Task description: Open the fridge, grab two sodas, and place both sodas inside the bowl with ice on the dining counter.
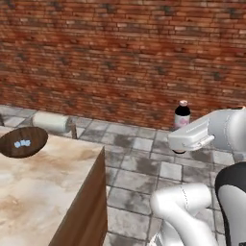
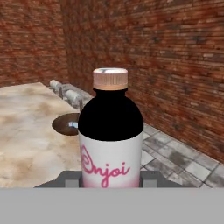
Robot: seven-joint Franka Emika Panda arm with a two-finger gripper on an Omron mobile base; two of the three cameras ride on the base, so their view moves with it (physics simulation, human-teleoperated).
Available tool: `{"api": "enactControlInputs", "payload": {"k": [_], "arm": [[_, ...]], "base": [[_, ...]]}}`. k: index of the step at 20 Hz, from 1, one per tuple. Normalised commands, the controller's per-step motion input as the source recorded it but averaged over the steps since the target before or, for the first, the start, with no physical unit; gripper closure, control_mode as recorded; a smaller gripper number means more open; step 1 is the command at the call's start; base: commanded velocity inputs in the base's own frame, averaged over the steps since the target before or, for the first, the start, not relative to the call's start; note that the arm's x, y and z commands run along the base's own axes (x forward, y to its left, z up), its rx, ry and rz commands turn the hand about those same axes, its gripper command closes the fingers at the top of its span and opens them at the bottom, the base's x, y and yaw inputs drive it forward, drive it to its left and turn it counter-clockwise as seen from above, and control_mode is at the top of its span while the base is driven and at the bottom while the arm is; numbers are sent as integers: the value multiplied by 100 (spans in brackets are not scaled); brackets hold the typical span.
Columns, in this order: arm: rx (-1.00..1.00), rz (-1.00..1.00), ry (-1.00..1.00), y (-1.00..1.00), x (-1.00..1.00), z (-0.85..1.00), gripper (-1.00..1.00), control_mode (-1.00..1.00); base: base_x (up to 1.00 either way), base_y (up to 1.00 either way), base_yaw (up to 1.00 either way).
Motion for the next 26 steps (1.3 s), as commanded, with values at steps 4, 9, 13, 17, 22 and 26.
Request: {"api": "enactControlInputs", "payload": {"k": [4,9,13,17,22,26], "arm": [[0,0,0,0,0,0,100,100],[0,0,0,0,0,0,100,100],[0,0,0,0,0,0,100,100],[0,0,0,0,0,0,100,100],[0,0,0,0,0,0,100,100],[0,0,0,0,0,0,100,100]], "base": [[68,-35,50],[65,-35,51],[62,-32,52],[58,-28,53],[54,-23,56],[52,-29,55]]}}
